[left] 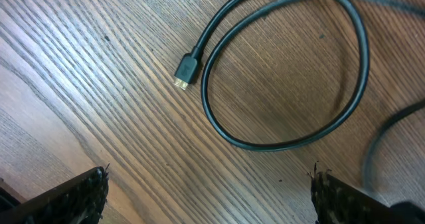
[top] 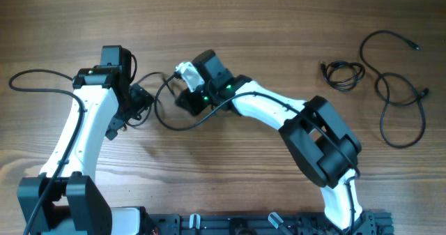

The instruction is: Untangle cables

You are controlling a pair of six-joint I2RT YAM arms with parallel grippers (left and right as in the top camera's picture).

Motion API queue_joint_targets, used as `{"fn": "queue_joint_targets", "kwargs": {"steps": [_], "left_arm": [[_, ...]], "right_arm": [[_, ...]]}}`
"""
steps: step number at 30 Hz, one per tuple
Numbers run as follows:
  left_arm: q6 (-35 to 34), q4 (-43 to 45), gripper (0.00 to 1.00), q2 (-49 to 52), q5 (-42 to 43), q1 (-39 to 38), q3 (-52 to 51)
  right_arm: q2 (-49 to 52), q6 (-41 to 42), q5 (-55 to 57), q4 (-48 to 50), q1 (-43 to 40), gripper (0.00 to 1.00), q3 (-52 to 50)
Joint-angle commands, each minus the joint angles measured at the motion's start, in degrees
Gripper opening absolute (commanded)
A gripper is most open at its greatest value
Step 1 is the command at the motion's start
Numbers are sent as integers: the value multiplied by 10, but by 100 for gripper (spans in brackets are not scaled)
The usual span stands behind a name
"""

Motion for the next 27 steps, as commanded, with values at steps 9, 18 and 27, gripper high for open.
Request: {"fn": "queue_joint_targets", "kwargs": {"steps": [9,18,27], "left_arm": [[1,2,100,2,-11,2,-4],[1,2,100,2,-11,2,-4],[1,2,100,2,-11,2,-4]], "right_arm": [[-260,-59,182,-292,-167,4,7],[-211,47,168,-313,-156,9,7],[-110,143,144,-246,-156,76,7]]}}
